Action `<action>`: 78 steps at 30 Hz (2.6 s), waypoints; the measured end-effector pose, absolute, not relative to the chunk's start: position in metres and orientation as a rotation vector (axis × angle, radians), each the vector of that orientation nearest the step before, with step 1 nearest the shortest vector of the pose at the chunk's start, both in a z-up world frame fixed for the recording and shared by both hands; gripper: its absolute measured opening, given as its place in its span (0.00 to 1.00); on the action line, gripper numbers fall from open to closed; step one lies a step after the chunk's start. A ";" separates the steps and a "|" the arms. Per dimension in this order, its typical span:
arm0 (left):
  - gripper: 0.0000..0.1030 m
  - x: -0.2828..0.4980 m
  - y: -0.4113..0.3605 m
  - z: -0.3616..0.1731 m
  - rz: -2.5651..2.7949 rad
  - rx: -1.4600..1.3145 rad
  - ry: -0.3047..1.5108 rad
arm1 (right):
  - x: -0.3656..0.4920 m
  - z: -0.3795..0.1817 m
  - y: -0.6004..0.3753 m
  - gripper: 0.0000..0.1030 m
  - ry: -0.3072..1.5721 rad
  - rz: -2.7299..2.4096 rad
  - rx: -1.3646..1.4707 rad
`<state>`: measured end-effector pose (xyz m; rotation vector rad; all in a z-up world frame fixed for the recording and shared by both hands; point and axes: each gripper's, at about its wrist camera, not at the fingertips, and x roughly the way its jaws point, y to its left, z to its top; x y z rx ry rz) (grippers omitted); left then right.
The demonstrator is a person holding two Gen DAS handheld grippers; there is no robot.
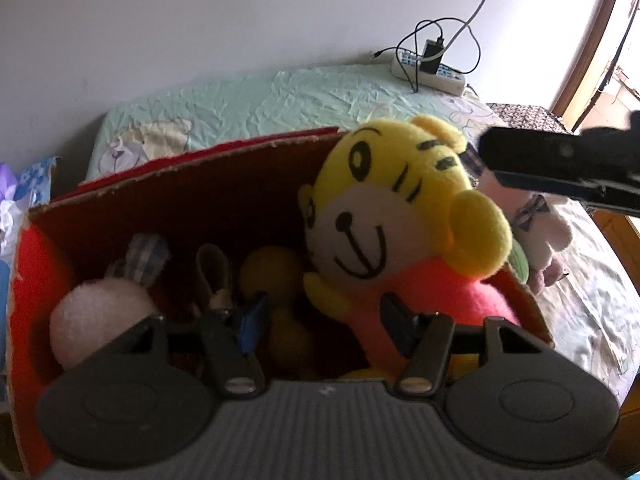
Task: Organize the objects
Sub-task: 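Carry the tiger plush with the right gripper and lower it into the red box, then open the right gripper to release the tiger inside the box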
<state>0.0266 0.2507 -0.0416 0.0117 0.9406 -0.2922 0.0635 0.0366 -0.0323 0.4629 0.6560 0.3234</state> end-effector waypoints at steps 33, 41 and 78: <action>0.78 0.031 0.225 -0.047 -0.130 0.125 0.962 | 0.063 -0.058 0.034 0.25 0.639 0.342 0.426; 0.80 0.029 0.222 -0.046 -0.104 0.144 0.960 | 0.055 -0.059 0.034 0.33 0.629 0.335 0.417; 0.86 -0.020 0.207 -0.005 0.126 0.122 0.927 | 0.026 -0.049 0.008 0.36 0.678 0.458 0.424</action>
